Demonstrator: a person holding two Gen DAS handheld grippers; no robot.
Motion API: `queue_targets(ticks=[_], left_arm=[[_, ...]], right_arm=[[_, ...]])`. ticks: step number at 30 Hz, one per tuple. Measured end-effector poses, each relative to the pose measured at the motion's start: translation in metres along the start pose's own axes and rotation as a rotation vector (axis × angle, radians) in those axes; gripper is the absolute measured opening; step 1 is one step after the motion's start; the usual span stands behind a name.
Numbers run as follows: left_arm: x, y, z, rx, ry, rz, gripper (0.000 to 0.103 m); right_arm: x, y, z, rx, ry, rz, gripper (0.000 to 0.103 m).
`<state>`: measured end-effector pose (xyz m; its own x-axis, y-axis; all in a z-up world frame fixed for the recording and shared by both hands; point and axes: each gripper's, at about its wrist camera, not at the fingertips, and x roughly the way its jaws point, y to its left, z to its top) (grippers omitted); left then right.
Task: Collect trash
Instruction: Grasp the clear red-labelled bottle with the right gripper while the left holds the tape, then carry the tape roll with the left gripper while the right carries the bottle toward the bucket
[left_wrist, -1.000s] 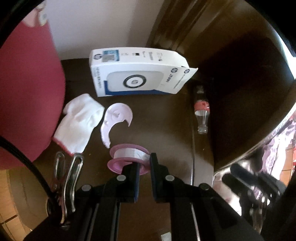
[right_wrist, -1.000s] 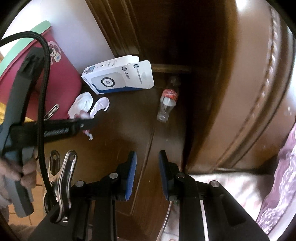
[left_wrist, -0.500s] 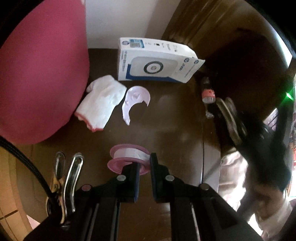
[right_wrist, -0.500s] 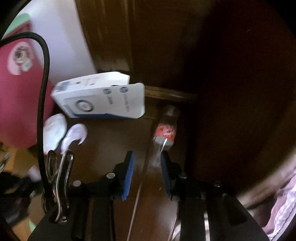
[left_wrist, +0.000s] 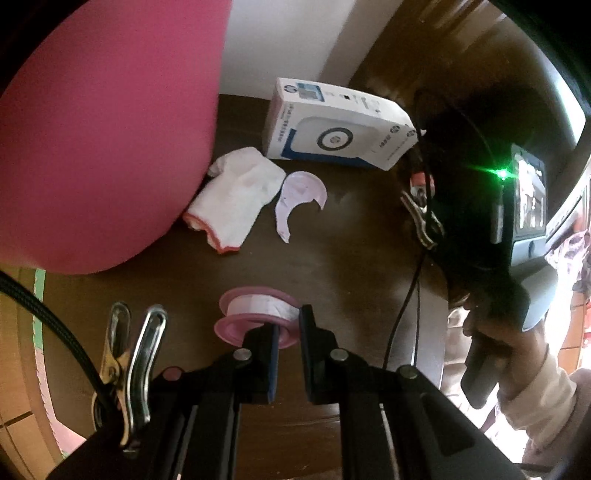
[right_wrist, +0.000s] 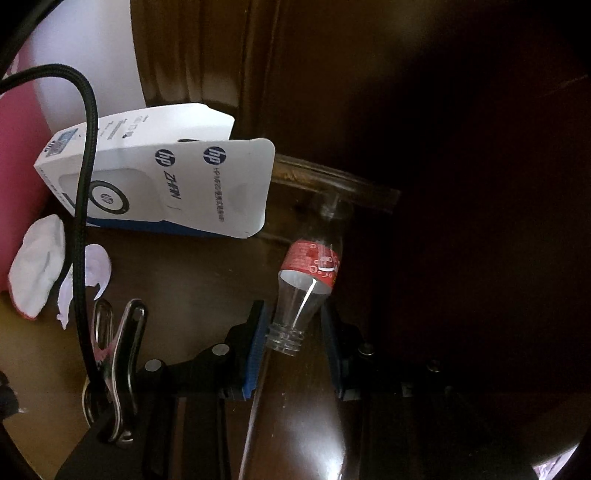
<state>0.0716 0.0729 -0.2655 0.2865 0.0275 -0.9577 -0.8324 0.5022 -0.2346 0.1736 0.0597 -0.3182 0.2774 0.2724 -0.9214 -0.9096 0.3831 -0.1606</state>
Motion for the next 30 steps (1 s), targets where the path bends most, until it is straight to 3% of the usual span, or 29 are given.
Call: queue_targets(ticks=[7, 11, 15, 26, 30], left_arm=[[-0.01, 0.001, -0.003, 0.013, 0.001, -0.01, 0.011], [-0.017, 0.0, -0.003, 0.03, -0.004, -0.017, 0.011], [-0.025, 0.0, -0.004, 0.039, -0.017, -0.021, 0.011], [-0.071, -0.015, -0.005, 0.102, -0.054, -0.073, 0.011], [-0.095, -0.025, -0.009, 0.126, -0.069, -0.105, 0.011]], right_arm=[[0.002, -0.004, -0.002, 0.039, -0.004, 0.009, 0.031], [0.003, -0.012, -0.002, 0.075, 0.019, 0.037, 0.021], [-0.001, -0.018, -0.01, 0.099, 0.038, 0.081, 0.021], [-0.062, -0.033, -0.031, 0.107, 0.027, 0.174, 0.021], [-0.091, -0.036, -0.024, 0.1, 0.009, 0.211, 0.021]])
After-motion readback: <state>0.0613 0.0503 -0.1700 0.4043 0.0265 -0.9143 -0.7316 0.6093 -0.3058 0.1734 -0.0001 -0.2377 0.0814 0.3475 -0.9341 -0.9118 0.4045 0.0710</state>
